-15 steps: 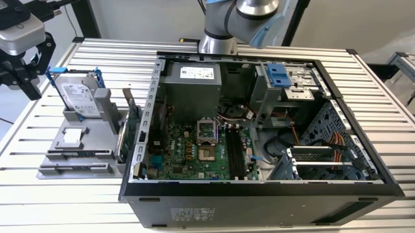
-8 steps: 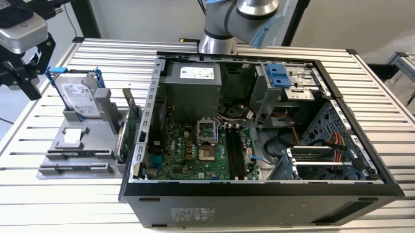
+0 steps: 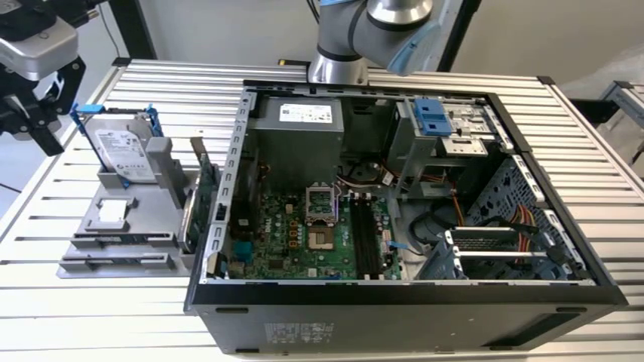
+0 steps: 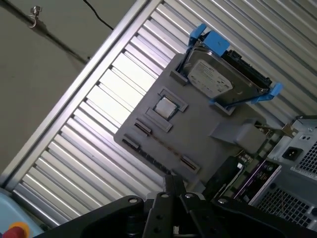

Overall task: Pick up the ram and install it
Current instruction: 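Pick up the ram and move it above insertion slot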

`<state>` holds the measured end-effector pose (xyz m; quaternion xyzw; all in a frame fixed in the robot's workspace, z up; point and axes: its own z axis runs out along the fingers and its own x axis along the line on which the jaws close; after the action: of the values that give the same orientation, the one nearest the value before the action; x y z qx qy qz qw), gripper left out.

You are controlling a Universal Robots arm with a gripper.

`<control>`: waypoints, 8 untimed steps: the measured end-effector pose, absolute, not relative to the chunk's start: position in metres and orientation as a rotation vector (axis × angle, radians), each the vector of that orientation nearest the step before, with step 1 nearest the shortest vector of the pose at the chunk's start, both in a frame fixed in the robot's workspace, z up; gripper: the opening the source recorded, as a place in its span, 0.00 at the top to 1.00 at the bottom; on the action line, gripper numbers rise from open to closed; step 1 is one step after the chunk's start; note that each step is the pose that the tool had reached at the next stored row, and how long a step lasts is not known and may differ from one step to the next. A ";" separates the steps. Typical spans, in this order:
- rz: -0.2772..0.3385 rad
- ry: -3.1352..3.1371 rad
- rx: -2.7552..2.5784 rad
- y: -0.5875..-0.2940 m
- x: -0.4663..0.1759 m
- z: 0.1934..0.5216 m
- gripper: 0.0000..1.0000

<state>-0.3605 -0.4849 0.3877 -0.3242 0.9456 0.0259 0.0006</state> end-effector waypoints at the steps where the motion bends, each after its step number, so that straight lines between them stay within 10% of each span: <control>1: 0.081 2.967 -1.027 -0.485 -0.360 0.388 1.00; 8: 0.081 2.945 -1.092 -0.485 -0.360 0.388 1.00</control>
<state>-0.3605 -0.4849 0.3877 -0.3476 0.9373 0.0259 -0.0001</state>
